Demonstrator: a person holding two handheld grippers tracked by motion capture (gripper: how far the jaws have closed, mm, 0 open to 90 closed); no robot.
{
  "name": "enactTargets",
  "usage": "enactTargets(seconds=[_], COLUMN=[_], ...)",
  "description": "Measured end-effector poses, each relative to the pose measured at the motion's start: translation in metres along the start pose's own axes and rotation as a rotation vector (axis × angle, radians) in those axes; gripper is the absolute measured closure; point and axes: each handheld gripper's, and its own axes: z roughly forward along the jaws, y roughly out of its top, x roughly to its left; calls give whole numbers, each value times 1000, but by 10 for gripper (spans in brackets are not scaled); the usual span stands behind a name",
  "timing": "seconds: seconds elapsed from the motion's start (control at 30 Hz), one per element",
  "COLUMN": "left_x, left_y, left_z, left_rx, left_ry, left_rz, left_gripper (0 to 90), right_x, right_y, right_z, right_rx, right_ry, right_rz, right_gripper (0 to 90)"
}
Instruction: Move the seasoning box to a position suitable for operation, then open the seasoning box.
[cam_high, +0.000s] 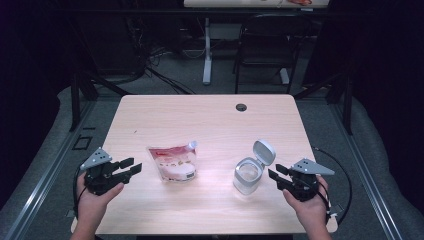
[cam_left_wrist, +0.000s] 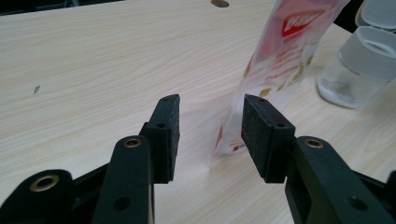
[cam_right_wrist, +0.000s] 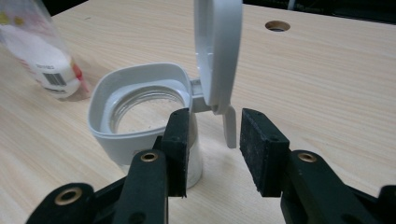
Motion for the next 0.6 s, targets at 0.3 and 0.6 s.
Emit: enactTargets(seconds=[0.3,0.6], left_x=[-17,-23], left_y=[28,43], left_z=[-5,5], left_rx=[-4,19], left_ry=[-44,-43], left_rz=[54,71], left_gripper=[545,523], right_x=[11,20], right_y=[12,28], right_z=[-10,-17], right_rx=[-3,5], right_ry=[28,58], right_rz=[-24,-61], right_gripper=[572,590])
